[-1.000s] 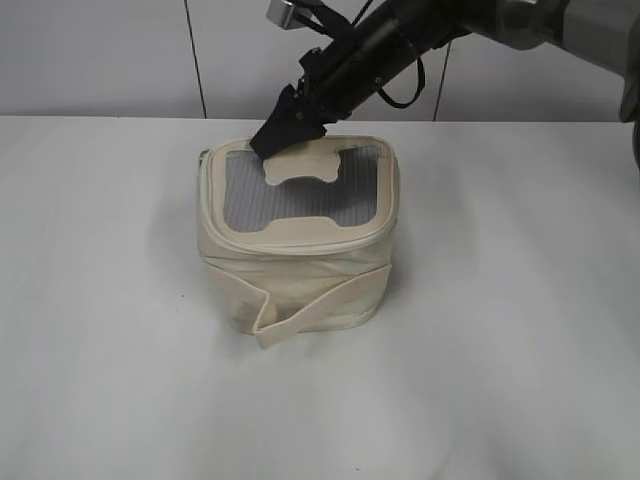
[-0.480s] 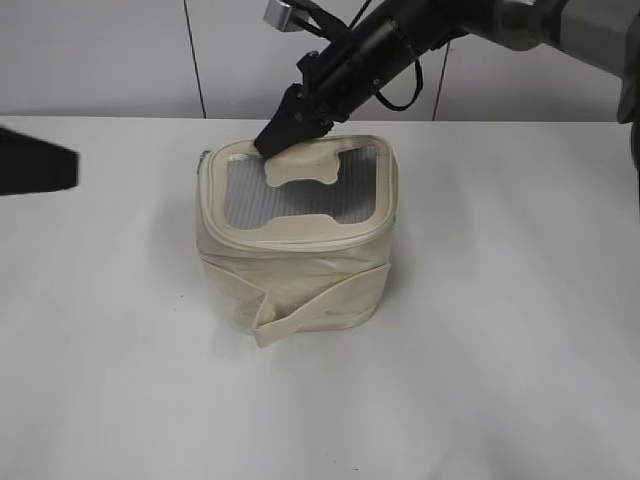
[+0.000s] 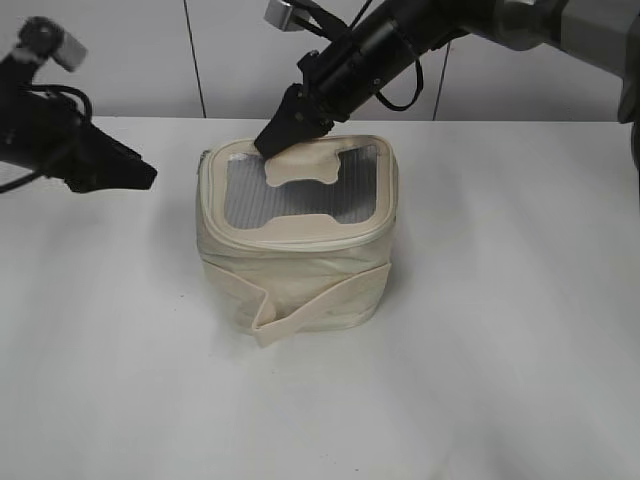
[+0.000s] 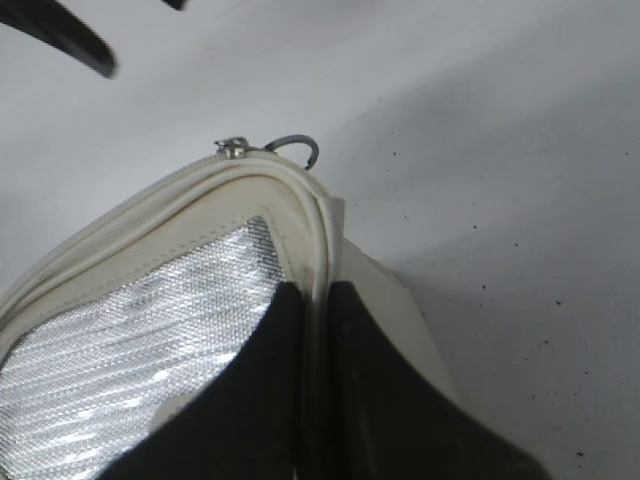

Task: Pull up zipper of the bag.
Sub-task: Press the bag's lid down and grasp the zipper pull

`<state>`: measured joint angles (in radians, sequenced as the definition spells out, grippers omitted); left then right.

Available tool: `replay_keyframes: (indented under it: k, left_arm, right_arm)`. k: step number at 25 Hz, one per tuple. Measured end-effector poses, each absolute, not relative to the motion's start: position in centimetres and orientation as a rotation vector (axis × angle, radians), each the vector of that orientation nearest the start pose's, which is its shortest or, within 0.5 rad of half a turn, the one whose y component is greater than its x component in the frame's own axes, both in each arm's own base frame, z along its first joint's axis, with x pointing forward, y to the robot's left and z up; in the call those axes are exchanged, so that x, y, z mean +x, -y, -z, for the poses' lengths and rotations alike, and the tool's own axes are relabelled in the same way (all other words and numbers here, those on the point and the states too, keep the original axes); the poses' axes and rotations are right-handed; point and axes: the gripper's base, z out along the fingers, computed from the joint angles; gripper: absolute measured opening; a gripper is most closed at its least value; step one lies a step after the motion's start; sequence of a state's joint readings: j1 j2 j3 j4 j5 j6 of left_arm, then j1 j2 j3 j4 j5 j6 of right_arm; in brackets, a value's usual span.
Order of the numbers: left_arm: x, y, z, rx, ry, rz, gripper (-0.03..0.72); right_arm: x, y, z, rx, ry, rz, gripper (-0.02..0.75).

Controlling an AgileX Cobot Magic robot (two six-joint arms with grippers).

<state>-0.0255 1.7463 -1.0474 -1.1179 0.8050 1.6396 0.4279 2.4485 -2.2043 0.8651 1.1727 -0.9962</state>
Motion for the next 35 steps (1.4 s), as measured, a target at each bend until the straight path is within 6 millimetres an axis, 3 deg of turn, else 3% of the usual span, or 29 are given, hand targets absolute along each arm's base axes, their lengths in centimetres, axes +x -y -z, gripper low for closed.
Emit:
replay_keyframes:
  k: [4,11,23,27,35]
  left_arm:
    - [34.7,8.2,-18.6,1.164,-2.101,0.491,0.340]
    - [35.0,10.4,-16.8,1.225,-2.047,0.510,0.369]
    - [35.7,11.0,-17.0,1.162,-2.003,0.440,0.385]
    - [36.1,11.3,-17.2,1.059,-2.024,0.426,0.385]
    - [35.7,11.3,-16.8,1.220,-1.986,0.378,0.385]
  right_arm:
    - [44.6,-27.4,-19.7,-1.389,-2.098,-0.987,0.045]
    - [44.6,-27.4,-19.7,-1.383,-2.104,-0.990,0.045]
    - [44.6,-27.4,-19.7,-1.370,-2.117,-0.996,0.044]
    - [44.6,-27.4,-19.7,-1.369,-2.118,-0.997,0.044]
    - [44.6,-27.4,-19.7,-1.368,-2.119,-0.997,0.044]
